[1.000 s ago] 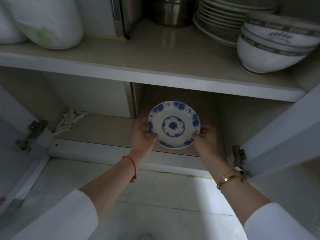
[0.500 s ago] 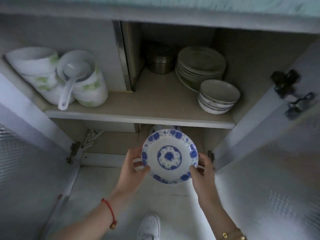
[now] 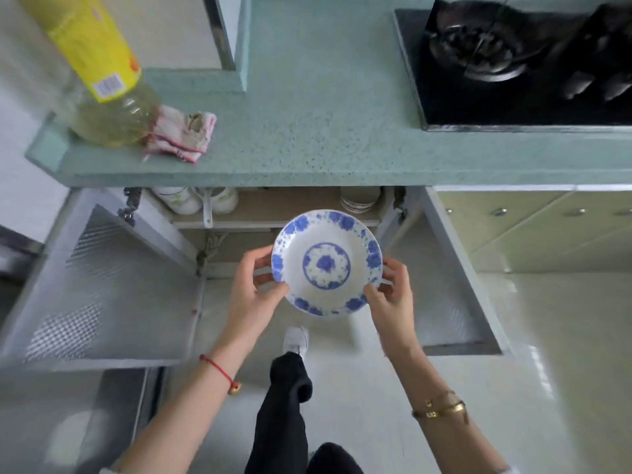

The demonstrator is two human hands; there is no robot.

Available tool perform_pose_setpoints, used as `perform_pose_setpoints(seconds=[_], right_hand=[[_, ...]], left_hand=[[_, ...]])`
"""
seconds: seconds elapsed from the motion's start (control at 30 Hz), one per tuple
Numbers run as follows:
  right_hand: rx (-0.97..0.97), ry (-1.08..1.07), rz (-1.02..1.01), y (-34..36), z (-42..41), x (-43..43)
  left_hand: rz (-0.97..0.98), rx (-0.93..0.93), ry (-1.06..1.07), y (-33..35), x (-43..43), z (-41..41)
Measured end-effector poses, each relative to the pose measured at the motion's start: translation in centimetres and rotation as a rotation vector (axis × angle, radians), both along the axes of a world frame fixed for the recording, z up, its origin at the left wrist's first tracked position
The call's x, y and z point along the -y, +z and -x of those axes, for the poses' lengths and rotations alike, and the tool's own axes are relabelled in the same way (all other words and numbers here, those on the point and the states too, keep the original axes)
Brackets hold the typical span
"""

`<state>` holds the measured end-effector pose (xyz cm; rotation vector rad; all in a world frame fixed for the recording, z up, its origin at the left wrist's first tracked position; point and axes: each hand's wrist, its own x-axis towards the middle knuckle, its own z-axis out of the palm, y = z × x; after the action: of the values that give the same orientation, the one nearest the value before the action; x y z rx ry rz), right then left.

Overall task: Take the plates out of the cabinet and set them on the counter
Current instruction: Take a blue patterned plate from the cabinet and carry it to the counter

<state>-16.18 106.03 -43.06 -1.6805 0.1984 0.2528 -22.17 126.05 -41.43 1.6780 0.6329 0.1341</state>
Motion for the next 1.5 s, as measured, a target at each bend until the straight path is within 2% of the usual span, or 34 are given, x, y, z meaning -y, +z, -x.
perform_pose_setpoints(seconds=[0.23, 0.43, 0.73, 1.03, 1.23, 1.5], right_hand=[[0.068, -0.122, 0.002, 14.6, 7.2, 6.4], [0.1, -0.256, 0.025, 20.4, 11.6, 12.3], [0.112, -0.595, 0.06, 23.6, 16.3, 19.1], [0.121, -0.946, 0.127, 25.3, 17.9, 28.6], [0.133, -1.094, 0.15, 25.3, 14.3, 39.4], [0.171, -1.137, 0.206, 28.2, 6.8, 57.3]], left_hand=[[-0.029, 0.044, -0.11, 14.8, 5.7, 5.1], [0.004, 0.076, -0.287, 21.0, 10.5, 6.2], [0.048, 0.123, -0.633, 24.3, 18.2, 3.4], [0.062, 0.043, -0.963, 26.4, 31.4, -1.5], [0.11, 0.08, -1.067, 26.0, 44.4, -7.3], [0.132, 0.147, -1.126, 27.7, 63.4, -16.0]])
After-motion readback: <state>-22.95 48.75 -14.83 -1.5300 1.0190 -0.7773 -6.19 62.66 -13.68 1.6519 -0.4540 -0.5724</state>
